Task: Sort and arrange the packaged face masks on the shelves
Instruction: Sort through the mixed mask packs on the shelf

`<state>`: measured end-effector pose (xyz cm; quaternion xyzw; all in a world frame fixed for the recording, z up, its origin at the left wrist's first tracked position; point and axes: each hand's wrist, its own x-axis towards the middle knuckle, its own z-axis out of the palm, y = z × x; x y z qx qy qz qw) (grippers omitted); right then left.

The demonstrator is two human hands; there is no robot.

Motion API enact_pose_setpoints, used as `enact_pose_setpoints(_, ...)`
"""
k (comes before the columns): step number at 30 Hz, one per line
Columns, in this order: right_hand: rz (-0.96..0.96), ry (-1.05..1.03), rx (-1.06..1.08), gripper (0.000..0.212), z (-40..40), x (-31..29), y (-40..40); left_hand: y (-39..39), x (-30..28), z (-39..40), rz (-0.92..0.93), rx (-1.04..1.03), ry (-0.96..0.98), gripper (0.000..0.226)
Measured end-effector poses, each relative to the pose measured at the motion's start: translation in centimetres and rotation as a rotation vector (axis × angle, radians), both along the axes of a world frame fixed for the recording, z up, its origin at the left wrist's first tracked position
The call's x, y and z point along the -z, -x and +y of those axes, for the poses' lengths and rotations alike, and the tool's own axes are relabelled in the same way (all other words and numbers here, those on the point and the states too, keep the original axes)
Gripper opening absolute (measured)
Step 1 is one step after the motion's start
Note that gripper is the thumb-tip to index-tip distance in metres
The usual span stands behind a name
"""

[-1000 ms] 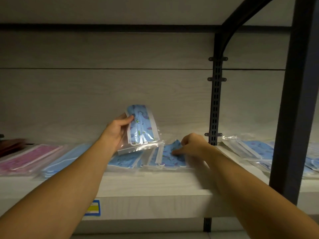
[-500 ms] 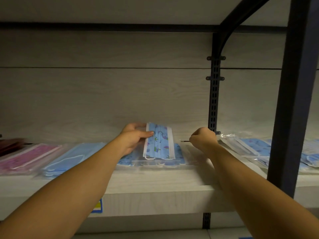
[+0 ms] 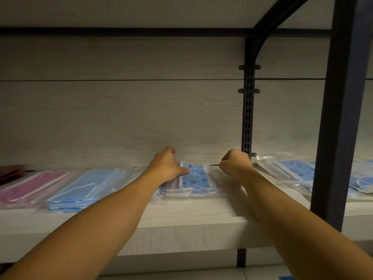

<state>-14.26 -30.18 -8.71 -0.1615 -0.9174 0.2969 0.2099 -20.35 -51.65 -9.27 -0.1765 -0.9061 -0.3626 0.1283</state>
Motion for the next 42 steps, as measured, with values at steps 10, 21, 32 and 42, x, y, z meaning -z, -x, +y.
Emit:
enact_pose_setpoints(10,0.004,-0.300,-0.023,0.032,0.1,0.7,-0.1,-0.2,-0.3,-0.8,0.139,-0.047,0.160,0.081)
enact_pose_setpoints(21,0.107,-0.544,-0.002,0.028,-1.8,0.1,-2.7,-1.7,-1.0,-3.0,0.320,-0.128,0.476,0.037)
enact_pose_setpoints(32,0.055,-0.596,0.062,0.030,-3.7,-0.3,-10.3,-7.2,-1.6,-2.1,0.469,-0.071,0.610,0.030)
enact_pose_setpoints(42,0.008,-0.587,-0.004,0.035,-2.3,-1.4,-17.5,-14.5,-2.7,-1.5,0.442,-0.034,0.552,0.028)
